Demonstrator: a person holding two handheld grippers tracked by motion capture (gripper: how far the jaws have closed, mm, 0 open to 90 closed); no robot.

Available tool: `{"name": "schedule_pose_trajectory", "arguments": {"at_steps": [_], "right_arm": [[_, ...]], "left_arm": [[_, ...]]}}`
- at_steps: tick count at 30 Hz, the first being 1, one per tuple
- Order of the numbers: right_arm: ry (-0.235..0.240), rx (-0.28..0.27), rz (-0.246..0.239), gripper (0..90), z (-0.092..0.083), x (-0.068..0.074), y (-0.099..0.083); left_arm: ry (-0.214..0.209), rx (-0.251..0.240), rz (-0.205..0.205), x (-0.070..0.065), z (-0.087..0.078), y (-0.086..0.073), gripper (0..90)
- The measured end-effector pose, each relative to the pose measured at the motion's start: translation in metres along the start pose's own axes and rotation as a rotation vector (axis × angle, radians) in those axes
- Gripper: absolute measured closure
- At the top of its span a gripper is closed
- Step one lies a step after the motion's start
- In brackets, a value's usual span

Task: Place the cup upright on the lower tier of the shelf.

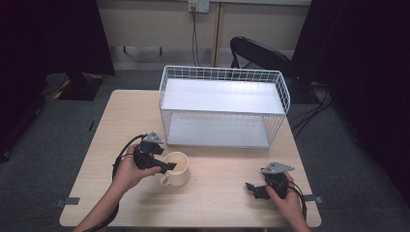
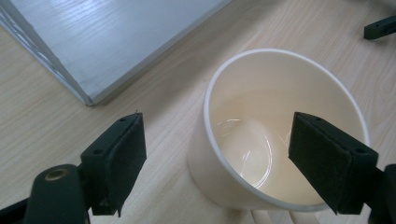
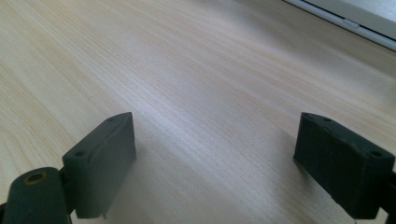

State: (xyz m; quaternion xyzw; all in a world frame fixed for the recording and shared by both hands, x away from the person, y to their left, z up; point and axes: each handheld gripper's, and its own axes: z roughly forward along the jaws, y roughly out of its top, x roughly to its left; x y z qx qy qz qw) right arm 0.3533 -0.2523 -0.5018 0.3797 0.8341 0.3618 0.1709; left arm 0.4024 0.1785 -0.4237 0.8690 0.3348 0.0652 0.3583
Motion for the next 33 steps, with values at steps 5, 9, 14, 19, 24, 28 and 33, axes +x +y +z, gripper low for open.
{"name": "schedule_pose_trajectory", "arguments": {"at_steps": [5,9,14,19,24,28,33], "right_arm": [[-0.001,0.000,0.000,11.7,0.000,0.000,0.000],[-0.001,0.000,0.000,11.7,0.000,0.000,0.000],[-0.001,0.000,-0.001,11.7,0.000,0.000,0.000],[-0.001,0.000,-0.001,11.7,0.000,0.000,0.000],[0.000,0.000,0.000,11.7,0.000,0.000,0.000],[0.000,0.000,0.000,11.7,0.000,0.000,0.000],[0.000,0.000,0.000,11.7,0.000,0.000,0.000]], "left_arm": [[0.004,0.008,-0.006,0.000,0.007,0.001,21.2],[0.014,0.012,-0.005,-0.001,0.010,0.001,22.9],[0.033,0.043,0.000,-0.001,0.017,0.002,26.1],[0.030,0.062,0.002,-0.002,0.022,0.000,27.7],[0.033,0.077,0.018,-0.003,0.026,-0.001,32.5],[0.033,0.083,0.021,-0.003,0.027,0.000,35.5],[0.026,0.100,0.010,-0.005,0.028,0.001,39.2]]}}
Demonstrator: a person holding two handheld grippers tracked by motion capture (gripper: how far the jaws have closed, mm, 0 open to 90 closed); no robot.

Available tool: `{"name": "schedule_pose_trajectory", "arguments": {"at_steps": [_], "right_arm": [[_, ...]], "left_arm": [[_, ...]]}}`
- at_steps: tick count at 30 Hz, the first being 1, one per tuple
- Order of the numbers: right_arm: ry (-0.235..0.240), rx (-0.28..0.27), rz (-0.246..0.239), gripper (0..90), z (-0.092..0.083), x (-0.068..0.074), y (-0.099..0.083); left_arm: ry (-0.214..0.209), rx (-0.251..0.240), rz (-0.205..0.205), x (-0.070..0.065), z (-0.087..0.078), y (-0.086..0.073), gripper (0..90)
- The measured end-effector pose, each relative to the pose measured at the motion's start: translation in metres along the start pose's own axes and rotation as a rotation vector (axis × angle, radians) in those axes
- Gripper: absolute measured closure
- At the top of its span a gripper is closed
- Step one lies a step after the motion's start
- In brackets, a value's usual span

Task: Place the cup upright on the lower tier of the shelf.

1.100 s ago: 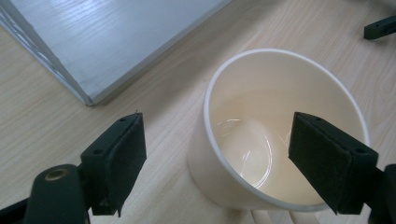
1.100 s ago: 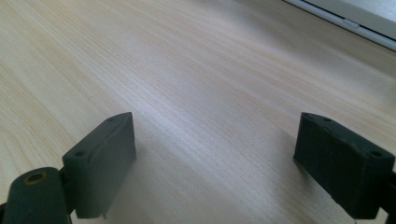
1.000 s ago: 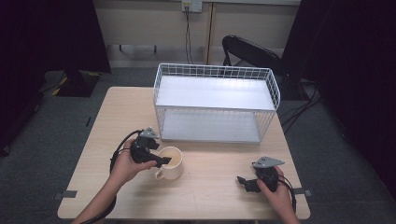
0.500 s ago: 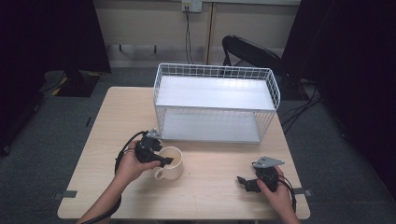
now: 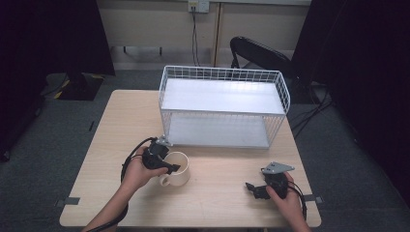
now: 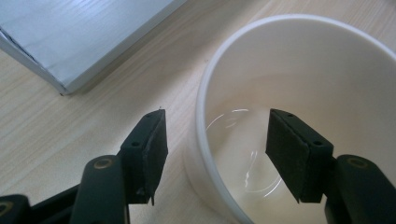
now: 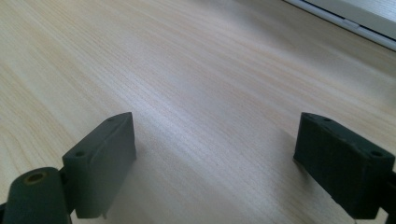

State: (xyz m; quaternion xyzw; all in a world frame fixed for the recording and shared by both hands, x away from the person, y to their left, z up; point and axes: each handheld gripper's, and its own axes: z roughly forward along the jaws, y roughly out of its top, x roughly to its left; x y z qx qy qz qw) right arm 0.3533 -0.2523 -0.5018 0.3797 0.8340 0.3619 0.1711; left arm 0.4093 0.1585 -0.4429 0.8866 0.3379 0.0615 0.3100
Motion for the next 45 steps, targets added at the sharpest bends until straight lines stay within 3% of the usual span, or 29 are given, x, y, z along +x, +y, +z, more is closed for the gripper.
{"name": "schedule_pose_trajectory", "arguments": {"at_steps": [3,5,16,19,21,24,28,33,43,45], "right_arm": [[0.000,0.000,0.000,11.7,0.0000,0.0000,0.0000],[0.000,0.000,0.000,11.7,0.0000,0.0000,0.0000],[-0.001,0.001,0.000,11.7,0.0000,0.0000,0.0000],[0.000,0.000,0.000,11.7,0.0000,0.0000,0.0000],[-0.001,0.001,-0.001,11.7,0.0000,0.0000,0.0000],[0.000,0.000,0.000,11.7,0.0000,0.0000,0.0000],[-0.001,0.002,0.001,11.7,-0.0001,0.0001,0.0000],[0.000,0.001,0.000,11.7,-0.0001,0.0000,0.0000],[0.000,0.000,0.001,11.7,0.0000,0.0001,0.0000],[0.000,0.000,0.000,11.7,0.0000,0.0000,0.0000]], "left_arm": [[-0.002,-0.001,0.000,-0.0011,-0.0003,0.0004,44.7],[0.007,0.011,0.024,-0.0034,-0.0010,0.0020,48.2],[0.020,0.030,0.022,-0.0056,-0.0027,0.0032,51.4],[0.028,0.036,0.014,-0.0051,-0.0018,0.0021,62.7],[0.021,0.018,-0.005,-0.0052,-0.0014,0.0013,63.5],[0.048,0.027,0.020,-0.0085,-0.0018,0.0026,65.7],[0.050,0.027,0.014,-0.0091,-0.0019,0.0028,69.9],[0.057,0.024,0.002,-0.0063,-0.0043,0.0001,80.1],[0.075,0.004,-0.033,-0.0062,-0.0067,-0.0038,82.0],[0.097,-0.005,-0.021,-0.0067,-0.0076,-0.0035,82.8]]}}
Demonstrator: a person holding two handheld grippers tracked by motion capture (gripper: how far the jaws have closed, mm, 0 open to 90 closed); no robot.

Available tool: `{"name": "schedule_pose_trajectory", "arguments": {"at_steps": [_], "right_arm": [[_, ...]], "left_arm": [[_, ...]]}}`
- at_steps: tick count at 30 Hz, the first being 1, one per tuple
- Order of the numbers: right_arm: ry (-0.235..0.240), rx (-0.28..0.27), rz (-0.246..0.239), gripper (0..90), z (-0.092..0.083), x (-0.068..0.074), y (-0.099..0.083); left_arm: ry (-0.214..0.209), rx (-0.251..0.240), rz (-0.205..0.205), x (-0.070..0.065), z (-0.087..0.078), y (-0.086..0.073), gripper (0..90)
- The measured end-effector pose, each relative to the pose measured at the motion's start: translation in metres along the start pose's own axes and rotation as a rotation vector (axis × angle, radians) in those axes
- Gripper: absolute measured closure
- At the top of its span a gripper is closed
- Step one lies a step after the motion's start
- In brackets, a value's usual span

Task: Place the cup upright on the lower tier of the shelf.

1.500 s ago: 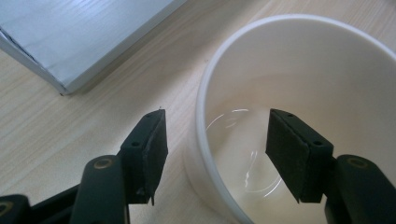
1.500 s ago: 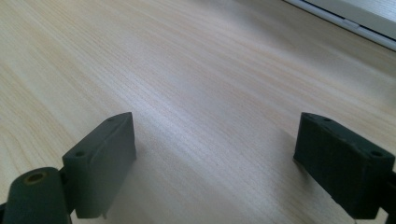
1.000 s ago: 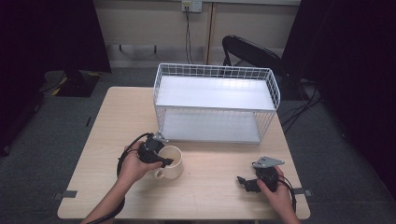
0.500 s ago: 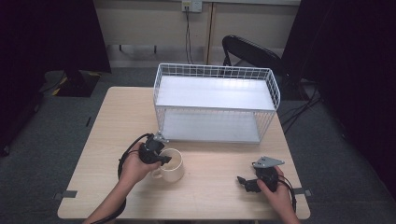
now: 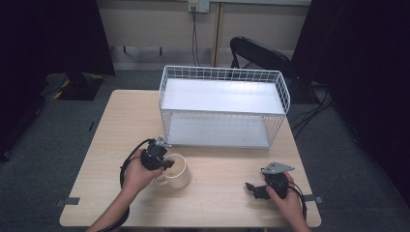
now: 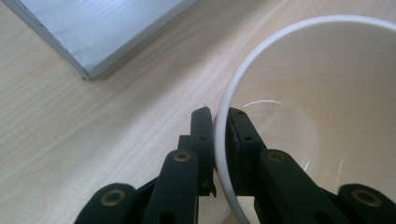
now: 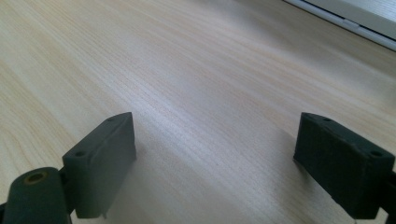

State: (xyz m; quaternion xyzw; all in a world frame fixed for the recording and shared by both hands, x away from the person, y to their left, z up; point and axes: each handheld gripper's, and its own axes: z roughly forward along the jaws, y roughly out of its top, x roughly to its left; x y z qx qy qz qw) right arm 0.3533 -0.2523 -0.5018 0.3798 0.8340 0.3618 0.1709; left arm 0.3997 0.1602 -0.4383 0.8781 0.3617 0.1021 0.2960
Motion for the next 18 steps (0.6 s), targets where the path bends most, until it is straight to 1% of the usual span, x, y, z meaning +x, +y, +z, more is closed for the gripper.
{"name": "schedule_pose_trajectory", "arguments": {"at_steps": [3,4,7,9,10,12,13,14,15,16,17,18], "right_arm": [[-0.001,0.000,0.000,11.7,0.0000,0.0000,0.0000],[0.000,0.000,0.001,11.7,0.0000,0.0000,0.0000],[-0.001,0.000,0.000,11.7,0.0000,0.0000,0.0000],[-0.001,0.000,0.000,11.7,0.0000,0.0000,0.0000],[0.000,0.000,0.000,11.7,0.0000,0.0000,0.0000],[0.000,0.000,0.000,11.7,0.0000,0.0000,0.0000],[0.000,0.000,0.000,11.7,0.0000,0.0000,0.0000],[-0.001,0.000,0.000,11.7,0.0000,0.0000,0.0000],[0.000,0.000,0.000,11.7,0.0000,0.0000,0.0000],[0.000,0.000,0.000,11.7,0.0000,0.0000,0.0000],[0.000,0.000,0.000,11.7,0.0000,0.0000,0.0000],[0.000,0.000,-0.001,11.7,0.0000,-0.0001,0.0000]], "left_arm": [[0.003,-0.010,-0.004,-0.0010,0.0008,0.0004,82.9],[0.011,-0.022,0.002,-0.0006,0.0006,0.0005,82.9],[0.003,-0.051,0.002,-0.0003,0.0000,0.0003,82.9],[0.016,-0.068,0.018,-0.0002,-0.0015,0.0008,82.9],[0.011,-0.076,0.008,-0.0007,-0.0012,0.0011,82.9],[0.004,-0.087,0.003,-0.0001,-0.0009,0.0018,82.9],[-0.004,-0.081,0.005,0.0009,-0.0019,0.0024,82.9],[-0.001,-0.089,-0.001,0.0003,-0.0014,0.0026,82.9],[0.013,-0.104,0.008,-0.0001,-0.0007,0.0032,82.9],[0.019,-0.115,0.008,-0.0009,-0.0006,0.0037,82.9],[0.017,-0.122,0.008,-0.0013,-0.0010,0.0043,82.9],[0.022,-0.146,-0.003,-0.0028,0.0001,0.0045,82.9]]}}
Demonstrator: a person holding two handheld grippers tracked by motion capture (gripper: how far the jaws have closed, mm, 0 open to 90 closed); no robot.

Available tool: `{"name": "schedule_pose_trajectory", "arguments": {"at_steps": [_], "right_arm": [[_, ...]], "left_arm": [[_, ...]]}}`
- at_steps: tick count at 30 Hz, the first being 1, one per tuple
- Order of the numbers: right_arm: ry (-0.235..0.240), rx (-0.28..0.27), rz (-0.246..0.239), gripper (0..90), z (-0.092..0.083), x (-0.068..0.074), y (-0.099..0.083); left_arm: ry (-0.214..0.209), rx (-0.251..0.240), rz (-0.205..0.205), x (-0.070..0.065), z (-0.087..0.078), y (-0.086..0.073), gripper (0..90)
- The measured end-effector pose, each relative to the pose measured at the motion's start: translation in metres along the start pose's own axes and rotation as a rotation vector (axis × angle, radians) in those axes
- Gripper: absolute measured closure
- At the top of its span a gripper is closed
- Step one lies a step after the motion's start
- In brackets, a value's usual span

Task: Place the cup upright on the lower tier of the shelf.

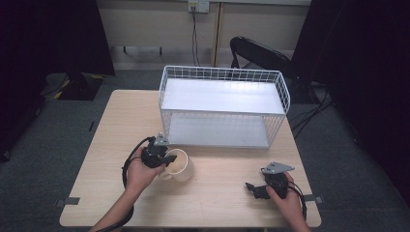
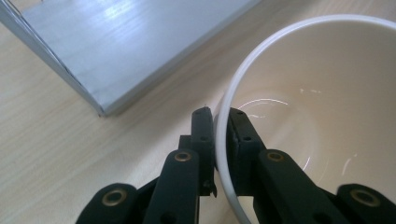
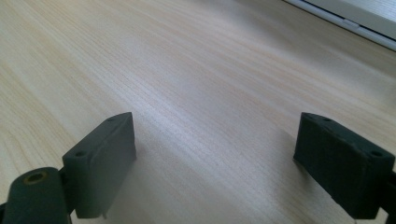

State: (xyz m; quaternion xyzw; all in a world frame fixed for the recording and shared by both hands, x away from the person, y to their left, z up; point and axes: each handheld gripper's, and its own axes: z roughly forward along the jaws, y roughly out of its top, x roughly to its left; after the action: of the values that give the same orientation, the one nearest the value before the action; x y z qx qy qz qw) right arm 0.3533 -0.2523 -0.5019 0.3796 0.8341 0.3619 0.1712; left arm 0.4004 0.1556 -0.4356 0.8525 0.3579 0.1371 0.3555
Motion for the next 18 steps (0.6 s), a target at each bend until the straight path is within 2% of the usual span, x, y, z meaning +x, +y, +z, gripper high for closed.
{"name": "schedule_pose_trajectory", "arguments": {"at_steps": [2,5,10,12,18], "right_arm": [[0.000,0.000,0.000,11.7,0.000,0.000,0.000],[0.000,0.000,0.000,11.7,0.000,0.000,0.000],[0.000,0.000,0.000,11.7,0.000,0.000,0.000],[-0.001,0.001,0.002,11.7,0.000,0.000,0.000],[0.000,0.000,0.000,11.7,0.000,0.000,0.000]], "left_arm": [[0.010,-0.020,0.007,-0.001,0.001,0.002,82.9],[0.029,-0.057,-0.001,-0.003,0.003,0.004,82.9],[0.035,-0.116,-0.033,-0.007,0.008,0.009,82.9],[0.051,-0.129,-0.021,-0.008,0.010,0.012,83.0],[0.080,-0.188,-0.040,-0.015,0.016,0.019,83.0]]}}
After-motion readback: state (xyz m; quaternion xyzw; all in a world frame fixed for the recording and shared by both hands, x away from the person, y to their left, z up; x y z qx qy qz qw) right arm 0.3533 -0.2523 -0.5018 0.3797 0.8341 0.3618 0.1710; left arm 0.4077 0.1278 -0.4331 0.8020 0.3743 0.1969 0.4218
